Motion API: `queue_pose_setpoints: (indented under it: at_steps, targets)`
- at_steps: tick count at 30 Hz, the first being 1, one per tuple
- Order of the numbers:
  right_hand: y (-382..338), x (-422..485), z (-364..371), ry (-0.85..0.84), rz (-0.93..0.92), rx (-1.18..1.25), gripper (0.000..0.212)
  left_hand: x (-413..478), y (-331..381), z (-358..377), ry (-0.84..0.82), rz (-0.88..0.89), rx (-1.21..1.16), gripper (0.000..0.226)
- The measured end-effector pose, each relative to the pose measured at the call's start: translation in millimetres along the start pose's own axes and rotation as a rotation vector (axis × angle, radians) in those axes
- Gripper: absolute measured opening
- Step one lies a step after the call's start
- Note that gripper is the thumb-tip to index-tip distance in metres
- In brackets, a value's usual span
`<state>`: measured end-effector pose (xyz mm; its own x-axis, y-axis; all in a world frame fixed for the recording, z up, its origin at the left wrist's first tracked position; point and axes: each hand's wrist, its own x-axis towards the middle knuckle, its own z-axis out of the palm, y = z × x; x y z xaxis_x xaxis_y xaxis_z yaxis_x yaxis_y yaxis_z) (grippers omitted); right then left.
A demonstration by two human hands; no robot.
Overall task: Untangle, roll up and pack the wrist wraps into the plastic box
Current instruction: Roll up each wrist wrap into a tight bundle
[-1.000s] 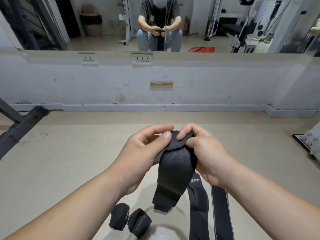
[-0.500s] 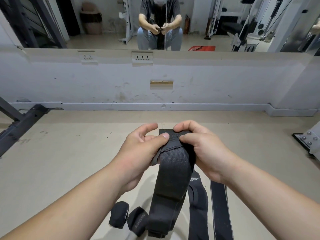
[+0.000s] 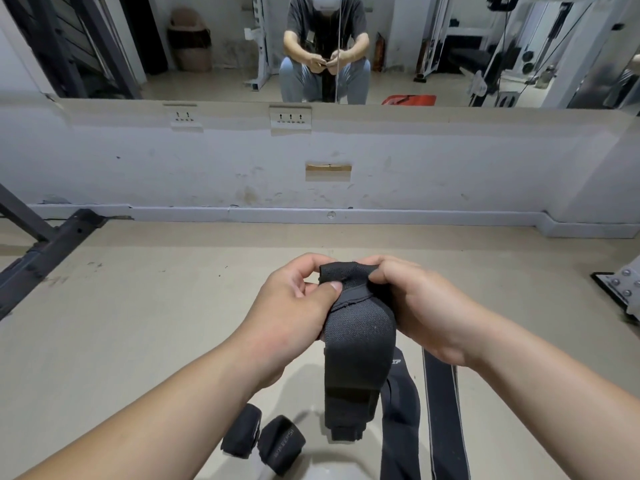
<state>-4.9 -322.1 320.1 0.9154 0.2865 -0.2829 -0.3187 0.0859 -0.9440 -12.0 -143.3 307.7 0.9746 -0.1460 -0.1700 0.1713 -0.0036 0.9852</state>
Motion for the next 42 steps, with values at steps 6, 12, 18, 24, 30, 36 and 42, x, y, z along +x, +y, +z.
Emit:
queue_pose_setpoints:
  at_steps: [6, 12, 18, 24, 30, 36, 42]
  targets:
    - [3, 0, 0, 0.072, -0.098, -0.174, 0.041, -3, 5, 3, 0.024, -0.003, -0.067, 0.024]
    - [11, 7, 11, 0.222, -0.226, -0.062, 0.043, -7, 13, 9, -0.018, -0.084, -0.493, 0.038]
    - [11, 4, 15, 0.247, -0.405, -0.244, 0.052, -6, 17, 7, -0.001, -0.091, -0.559, 0.029]
    - [10, 5, 15, 0.164, -0.340, -0.269, 0.038, -5, 11, 5, 0.102, -0.001, -0.338, 0.017]
    - [9, 6, 11, 0.137, -0.123, 0.023, 0.026, -7, 8, 4, 0.068, 0.077, -0.146, 0.021]
    - [8, -1, 8, -0.029, -0.032, 0.030, 0.018, -11, 6, 2, 0.049, 0.163, 0.023, 0.023]
    - [11, 6, 9, 0.206, -0.082, 0.123, 0.011, -3, -2, -2, 0.296, 0.281, 0.383, 0.030]
